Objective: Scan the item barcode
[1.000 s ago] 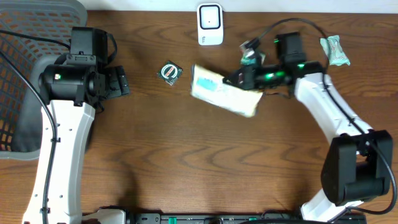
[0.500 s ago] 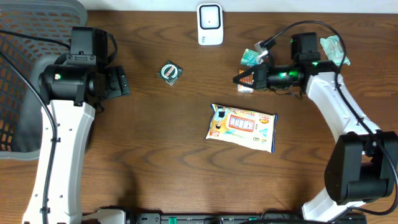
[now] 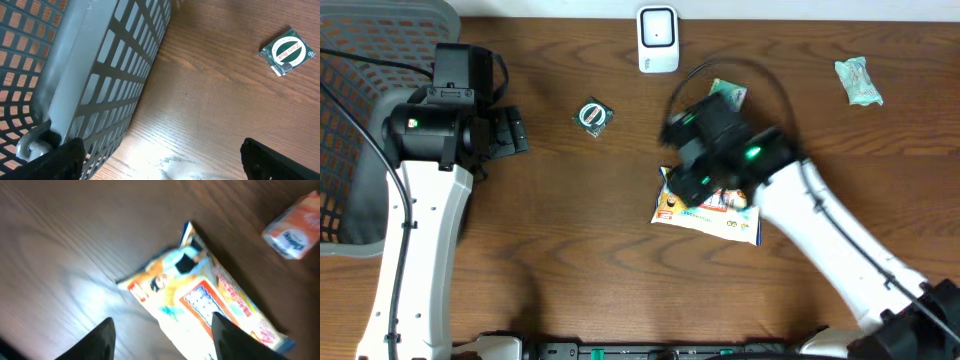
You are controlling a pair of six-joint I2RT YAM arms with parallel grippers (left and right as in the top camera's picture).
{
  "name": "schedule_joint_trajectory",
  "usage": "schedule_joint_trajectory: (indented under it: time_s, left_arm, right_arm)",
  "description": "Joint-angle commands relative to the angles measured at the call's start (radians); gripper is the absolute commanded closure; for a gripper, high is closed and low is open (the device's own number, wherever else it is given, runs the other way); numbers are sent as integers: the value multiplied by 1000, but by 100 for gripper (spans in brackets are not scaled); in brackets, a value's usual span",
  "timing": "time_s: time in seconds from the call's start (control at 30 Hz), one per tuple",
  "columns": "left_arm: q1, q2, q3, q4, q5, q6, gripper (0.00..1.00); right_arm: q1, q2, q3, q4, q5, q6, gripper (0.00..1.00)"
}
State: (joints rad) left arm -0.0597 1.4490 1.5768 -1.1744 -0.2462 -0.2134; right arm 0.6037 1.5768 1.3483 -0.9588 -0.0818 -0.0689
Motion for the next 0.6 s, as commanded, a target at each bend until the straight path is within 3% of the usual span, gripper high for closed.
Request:
schedule_joint_trajectory:
  time_s: [0.0, 0.03, 0.1, 0.17, 0.27, 0.57]
  left_arm:
    - [5, -7, 9, -3, -17, -6, 2]
    - [5, -7, 9, -3, -17, -6, 2]
    - [5, -7, 9, -3, -17, -6, 2]
    - [5, -7, 9, -3, -17, -6, 2]
    - [5, -7, 9, -3, -17, -6, 2]
    - [5, -7, 9, -3, -17, -6, 2]
  right_arm:
    - [131, 13, -32, -26, 309, -22, 36]
    - [183, 16, -68, -22, 377, -22, 12]
    - [239, 18, -119, -9, 475, -22, 2]
    - [317, 24, -219, 45, 621, -22, 1]
    - [366, 24, -320, 113, 685, -22, 1]
    - [348, 24, -563, 453, 797, -31, 1]
